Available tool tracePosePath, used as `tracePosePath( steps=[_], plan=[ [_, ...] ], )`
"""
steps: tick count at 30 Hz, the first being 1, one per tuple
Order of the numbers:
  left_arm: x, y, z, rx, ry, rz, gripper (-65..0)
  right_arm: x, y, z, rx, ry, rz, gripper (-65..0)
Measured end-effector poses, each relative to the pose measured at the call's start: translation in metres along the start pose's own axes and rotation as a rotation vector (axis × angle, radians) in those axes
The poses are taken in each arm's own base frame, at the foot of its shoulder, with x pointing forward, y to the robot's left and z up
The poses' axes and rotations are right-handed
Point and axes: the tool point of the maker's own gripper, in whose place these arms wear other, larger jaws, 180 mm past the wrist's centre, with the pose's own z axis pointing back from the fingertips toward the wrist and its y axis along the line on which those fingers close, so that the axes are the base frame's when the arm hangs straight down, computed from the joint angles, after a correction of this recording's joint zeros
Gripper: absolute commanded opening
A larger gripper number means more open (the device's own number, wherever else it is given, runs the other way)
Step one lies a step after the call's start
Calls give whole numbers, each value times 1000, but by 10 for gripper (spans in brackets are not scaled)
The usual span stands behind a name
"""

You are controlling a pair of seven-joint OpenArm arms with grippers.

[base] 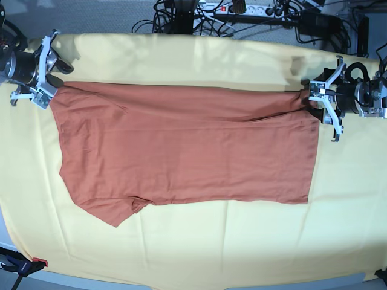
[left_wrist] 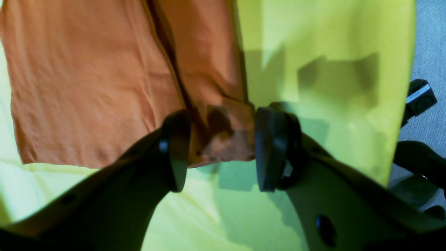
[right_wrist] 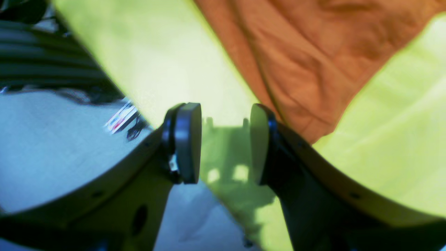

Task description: Fold the T-shirt properly

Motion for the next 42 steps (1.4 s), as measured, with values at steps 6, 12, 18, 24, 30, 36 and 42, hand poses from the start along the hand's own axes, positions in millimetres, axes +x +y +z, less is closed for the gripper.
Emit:
tracePosePath(
  steps=[6, 12, 18, 24, 30, 36, 42],
  plan=[
    [0, 0, 0, 0, -1, 1, -340, 1, -19, -1, -122, -35, 59, -393],
    [0, 0, 0, 0, 0, 1, -340, -17, -25, -11, -111, -34, -39, -393],
    [9, 1, -7, 4, -30, 2, -340, -23, -28, -21, -109, -42, -78, -393],
    [15, 2, -11, 7, -49, 2, -340, -19, -18, -49, -118, 19, 97, -393],
    [4, 3, -11, 14, 7, -54, -340, -25, -24, -60, -177, 122, 252, -393],
    [4, 2, -11, 13, 7, -53, -340, -31, -38, -59, -242, 146, 273, -393],
    [4, 2, -11, 12, 8, -53, -340, -50, -43, -68, -212, 145, 221, -393]
  ],
)
